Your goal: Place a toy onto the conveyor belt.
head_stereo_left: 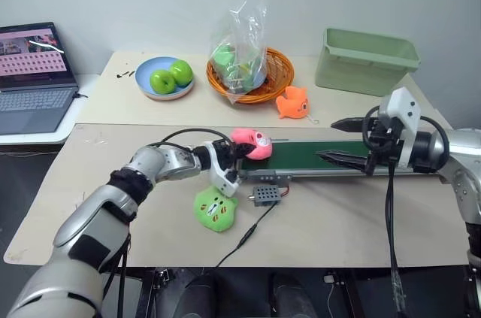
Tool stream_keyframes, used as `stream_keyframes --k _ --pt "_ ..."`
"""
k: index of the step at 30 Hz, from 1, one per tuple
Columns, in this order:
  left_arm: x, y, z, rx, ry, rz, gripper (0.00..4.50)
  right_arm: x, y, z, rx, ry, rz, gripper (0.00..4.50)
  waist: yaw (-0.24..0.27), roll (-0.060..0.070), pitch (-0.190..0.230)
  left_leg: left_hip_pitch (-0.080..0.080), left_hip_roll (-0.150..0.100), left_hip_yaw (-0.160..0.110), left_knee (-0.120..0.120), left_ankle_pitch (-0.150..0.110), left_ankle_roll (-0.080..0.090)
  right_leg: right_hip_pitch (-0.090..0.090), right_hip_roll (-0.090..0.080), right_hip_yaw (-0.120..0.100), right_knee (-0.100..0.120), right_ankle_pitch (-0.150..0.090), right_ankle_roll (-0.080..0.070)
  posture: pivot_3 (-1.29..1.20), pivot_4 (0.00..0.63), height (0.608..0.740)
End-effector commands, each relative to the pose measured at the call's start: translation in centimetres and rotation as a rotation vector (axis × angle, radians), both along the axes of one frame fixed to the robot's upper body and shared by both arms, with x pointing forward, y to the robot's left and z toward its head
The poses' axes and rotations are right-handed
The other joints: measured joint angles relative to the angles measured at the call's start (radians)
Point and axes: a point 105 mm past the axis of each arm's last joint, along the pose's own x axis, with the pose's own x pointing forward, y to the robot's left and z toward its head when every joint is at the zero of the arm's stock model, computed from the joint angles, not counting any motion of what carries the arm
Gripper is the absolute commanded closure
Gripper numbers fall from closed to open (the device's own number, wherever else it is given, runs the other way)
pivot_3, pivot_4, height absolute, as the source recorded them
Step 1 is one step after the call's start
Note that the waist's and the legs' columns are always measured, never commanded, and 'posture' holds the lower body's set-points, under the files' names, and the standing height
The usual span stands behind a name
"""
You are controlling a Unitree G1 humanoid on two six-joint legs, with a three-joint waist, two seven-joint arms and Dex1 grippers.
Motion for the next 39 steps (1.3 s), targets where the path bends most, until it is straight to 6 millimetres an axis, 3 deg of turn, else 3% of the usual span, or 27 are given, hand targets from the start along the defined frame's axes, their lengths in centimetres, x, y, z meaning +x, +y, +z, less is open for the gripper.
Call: stream_keyframes --k 1,11,14,19,21,24,27,33,39 --pt "-0.3 -0.7 0.8 -0.026 0.015 -0.045 4.44 -0.5 -0.3 1.4 0.001 -0.054 -0.016 0.00 0.000 0.000 0.000 0.000 0.000 0.000 0.000 0.000 0.000 0.000 0.000 0.000 0.000 0.000 0.000 0.00 0.150 0.740" --pt "-0.3 -0.4 -0.7 -0.005 0.113 -0.034 1.13 -0.1 -0.2 1.6 0.002 -0.071 -0.018 0.00 0.000 0.000 0.000 0.000 0.000 0.000 0.001 0.000 0.000 0.000 0.000 0.000 0.000 0.000 0.001 0.00 0.150 0.740" --pt "-0.6 0.2 -0.2 -0.027 0.139 -0.030 0.10 0.0 -0.2 1.7 -0.003 -0.073 -0.017 0.00 -0.008 0.000 0.000 0.000 0.000 0.000 0.001 0.000 0.000 0.000 0.000 0.000 0.000 0.000 0.001 0.00 0.150 0.740" --pt "-0.1 0.6 2.4 -0.238 0.375 0.070 0.03 0.1 -0.3 1.9 -0.010 -0.077 -0.016 0.00 -0.014 0.000 0.000 0.001 0.000 0.000 0.001 0.000 0.000 0.000 0.000 0.001 0.000 0.000 0.001 0.00 0.150 0.740" --pt "0.1 1.1 3.0 -0.363 0.622 0.157 0.03 0.1 -0.5 2.0 -0.015 -0.079 -0.016 0.00 -0.015 0.000 0.000 0.001 0.001 0.000 0.001 0.000 0.000 0.000 0.000 0.001 0.002 0.000 0.000 0.00 0.150 0.740" --pt "-1.6 2.3 3.2 -0.465 1.091 0.197 0.03 0.3 -0.7 2.0 -0.032 -0.078 -0.014 0.00 -0.018 0.001 0.000 -0.002 0.001 0.000 0.002 0.000 0.000 -0.001 0.000 0.000 0.003 0.000 0.000 0.00 0.150 0.740" --pt "-3.1 3.8 3.6 -0.527 1.362 0.221 0.03 0.6 -0.9 2.0 -0.051 -0.078 -0.011 0.00 -0.026 0.001 0.000 -0.004 0.002 -0.001 0.006 -0.001 0.002 -0.002 0.001 0.000 0.004 0.000 0.001 0.00 0.150 0.740" --pt "-5.3 6.8 5.1 -0.627 1.539 0.282 0.03 1.0 -0.4 2.9 -0.052 -0.099 0.034 0.00 -0.034 0.001 0.000 0.000 0.002 -0.001 0.008 -0.001 0.003 0.000 0.002 0.002 0.002 0.000 0.001 0.00 0.150 0.740" --pt "-6.0 9.1 6.3 -0.730 1.502 0.354 0.03 0.7 0.8 3.8 -0.025 -0.107 0.120 0.00 -0.027 0.001 0.000 0.000 0.002 -0.001 0.008 -0.002 0.003 0.000 0.002 0.001 0.002 0.000 0.001 0.00 0.150 0.740"
